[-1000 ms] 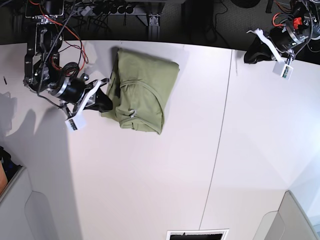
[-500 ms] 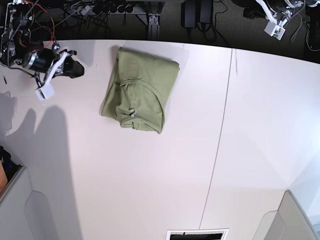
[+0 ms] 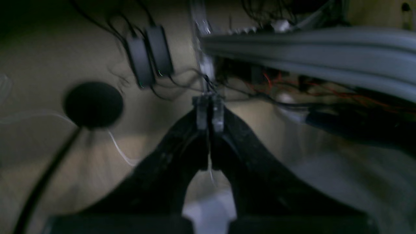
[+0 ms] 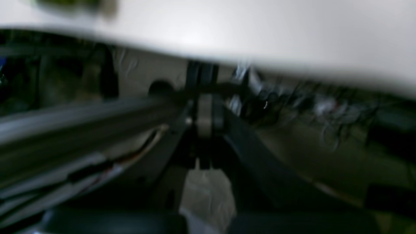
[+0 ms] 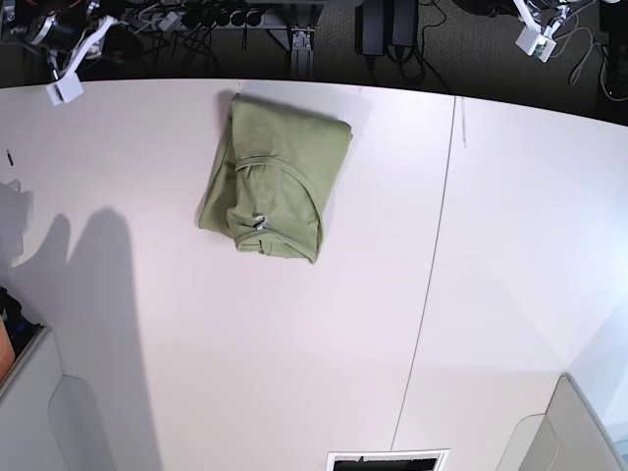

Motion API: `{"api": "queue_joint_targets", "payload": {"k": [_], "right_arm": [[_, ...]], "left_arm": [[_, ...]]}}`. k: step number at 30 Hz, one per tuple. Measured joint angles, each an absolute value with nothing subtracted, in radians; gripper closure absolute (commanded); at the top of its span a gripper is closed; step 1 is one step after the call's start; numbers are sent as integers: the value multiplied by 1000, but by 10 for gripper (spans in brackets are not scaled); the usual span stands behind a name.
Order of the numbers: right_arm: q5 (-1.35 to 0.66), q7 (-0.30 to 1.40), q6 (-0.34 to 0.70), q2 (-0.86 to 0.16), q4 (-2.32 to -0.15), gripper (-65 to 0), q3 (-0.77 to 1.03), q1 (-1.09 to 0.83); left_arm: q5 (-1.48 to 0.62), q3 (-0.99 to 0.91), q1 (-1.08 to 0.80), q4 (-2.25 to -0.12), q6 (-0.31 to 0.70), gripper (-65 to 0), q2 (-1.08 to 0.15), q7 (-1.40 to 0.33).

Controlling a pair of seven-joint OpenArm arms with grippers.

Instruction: Layout the t-shirt on the table in an organized manner, then fold the t-shirt properly

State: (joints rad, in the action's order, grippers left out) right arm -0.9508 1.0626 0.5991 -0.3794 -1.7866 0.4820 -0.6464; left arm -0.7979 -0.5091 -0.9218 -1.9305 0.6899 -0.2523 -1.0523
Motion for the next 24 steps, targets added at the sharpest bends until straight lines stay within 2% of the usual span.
{"api": "queue_joint_targets", "payload": {"k": [5, 12, 18, 24], "right_arm": [[-949, 1060, 598, -380, -1786, 0, 482, -734], [-942, 1060, 599, -382, -1782, 0, 454, -788], [-833, 1042, 599, -382, -1767, 0, 335, -784], [-596, 859, 592, -383, -1676, 0, 149, -781]], "left_arm": [[-709, -352, -921, -1788, 692, 0, -254, -1056], [-360, -97, -893, -1492, 690, 0, -255, -723], [-154, 51, -789, -1251, 690, 0, -255, -611], [-50, 120, -656, -1047, 689, 0, -252, -482]]}}
